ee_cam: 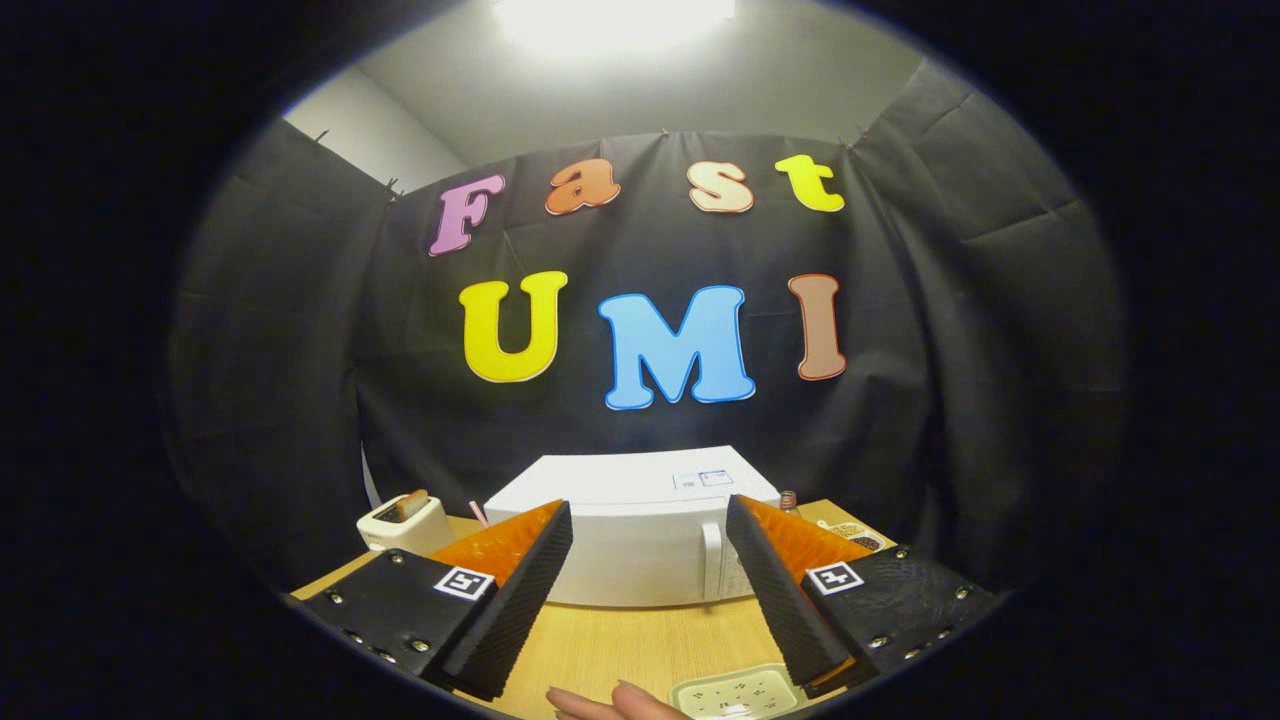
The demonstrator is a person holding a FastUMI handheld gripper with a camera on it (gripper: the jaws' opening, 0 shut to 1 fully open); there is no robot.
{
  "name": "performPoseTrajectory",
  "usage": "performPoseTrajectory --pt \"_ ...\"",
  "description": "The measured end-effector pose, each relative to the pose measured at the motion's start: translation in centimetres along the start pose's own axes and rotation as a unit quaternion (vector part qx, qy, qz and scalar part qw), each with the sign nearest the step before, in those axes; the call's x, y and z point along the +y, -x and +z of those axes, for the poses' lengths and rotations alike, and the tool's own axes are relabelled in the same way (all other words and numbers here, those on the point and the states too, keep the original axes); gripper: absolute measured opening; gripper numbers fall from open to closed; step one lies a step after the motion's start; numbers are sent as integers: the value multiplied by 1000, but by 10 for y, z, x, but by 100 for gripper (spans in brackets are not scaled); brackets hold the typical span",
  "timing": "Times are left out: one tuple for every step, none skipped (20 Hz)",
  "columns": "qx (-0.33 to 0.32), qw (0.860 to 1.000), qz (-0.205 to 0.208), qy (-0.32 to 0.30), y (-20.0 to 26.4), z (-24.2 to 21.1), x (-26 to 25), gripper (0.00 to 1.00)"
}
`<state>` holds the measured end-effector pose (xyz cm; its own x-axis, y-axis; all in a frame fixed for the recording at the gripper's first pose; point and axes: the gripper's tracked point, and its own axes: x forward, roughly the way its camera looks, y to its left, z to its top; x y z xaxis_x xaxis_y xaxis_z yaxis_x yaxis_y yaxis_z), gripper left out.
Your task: Open the microwave, put the food inside, and close the microwave door.
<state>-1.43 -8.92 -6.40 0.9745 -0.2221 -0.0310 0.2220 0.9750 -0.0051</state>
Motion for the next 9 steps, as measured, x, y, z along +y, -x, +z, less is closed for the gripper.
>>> performPoseTrajectory --pt "-1 1000 2 1 0 0 2 98" --pt "1 1000 3 2 -2 -1 4 98" --pt "3 1000 3 3 -3 -3 3 98" --pt "1 1000 3 3 -3 -3 3 98" --pt "-3 1000 1 5 -3 -1 2 98" --pt "-4 1000 -2 9 -3 -1 1 98" --pt "-5 1000 -2 10 -3 0 1 98" --pt "-7 1000 0 8 -3 1 1 98" --pt "-9 1000 1 7 -3 2 1 98"
